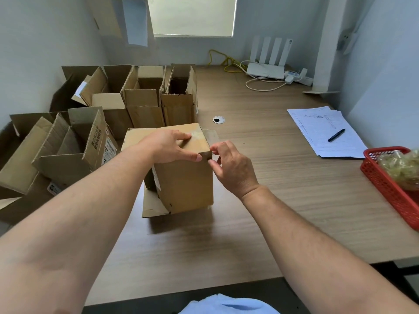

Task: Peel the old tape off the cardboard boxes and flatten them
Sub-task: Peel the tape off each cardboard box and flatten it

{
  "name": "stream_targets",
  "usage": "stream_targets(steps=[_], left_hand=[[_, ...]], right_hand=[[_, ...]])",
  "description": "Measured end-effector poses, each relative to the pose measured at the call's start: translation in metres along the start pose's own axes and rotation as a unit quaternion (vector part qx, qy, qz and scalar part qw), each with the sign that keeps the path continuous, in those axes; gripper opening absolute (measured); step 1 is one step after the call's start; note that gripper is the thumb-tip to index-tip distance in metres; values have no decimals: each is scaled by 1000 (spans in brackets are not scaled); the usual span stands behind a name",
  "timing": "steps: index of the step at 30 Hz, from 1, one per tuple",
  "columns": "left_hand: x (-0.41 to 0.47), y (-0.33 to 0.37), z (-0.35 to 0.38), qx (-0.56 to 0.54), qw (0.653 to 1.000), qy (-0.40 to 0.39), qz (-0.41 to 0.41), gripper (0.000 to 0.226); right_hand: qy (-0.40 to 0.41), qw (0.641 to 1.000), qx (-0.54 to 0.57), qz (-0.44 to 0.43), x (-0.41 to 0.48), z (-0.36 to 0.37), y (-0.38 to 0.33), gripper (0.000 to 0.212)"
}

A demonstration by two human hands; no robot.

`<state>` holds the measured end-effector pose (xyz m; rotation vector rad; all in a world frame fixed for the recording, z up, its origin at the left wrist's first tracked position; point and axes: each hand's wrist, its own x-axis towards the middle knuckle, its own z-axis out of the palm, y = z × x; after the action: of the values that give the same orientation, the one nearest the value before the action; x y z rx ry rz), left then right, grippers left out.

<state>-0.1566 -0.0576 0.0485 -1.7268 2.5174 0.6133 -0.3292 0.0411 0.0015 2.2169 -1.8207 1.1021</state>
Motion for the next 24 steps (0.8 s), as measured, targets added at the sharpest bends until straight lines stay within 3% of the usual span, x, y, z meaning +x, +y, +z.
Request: stream_targets(steps=[8, 12, 15, 18, 21, 24], left_hand=[[7, -4, -2, -21, 1000, -3, -7, 122], [7, -5, -1, -19, 1000, 3, -3, 116], [4, -6, 1, -3, 1000, 9, 12, 116], [-1, -7, 7, 16, 999, 11, 27, 115], [-9, -8, 14, 41, 998, 21, 41, 114], [-20, -8, 25, 69, 995, 48, 54, 115]], right_hand=[[90, 990, -53, -93, 15, -1, 2, 7], [82, 991, -36, -99, 22, -3, 2, 5], [19, 996, 76, 42, 25, -3, 1, 4], [-38, 961, 195, 192, 29, -4, 1, 8], [-43, 935, 253, 246, 31, -6, 0, 16], [-60, 934, 235, 261, 28, -2, 0, 14]])
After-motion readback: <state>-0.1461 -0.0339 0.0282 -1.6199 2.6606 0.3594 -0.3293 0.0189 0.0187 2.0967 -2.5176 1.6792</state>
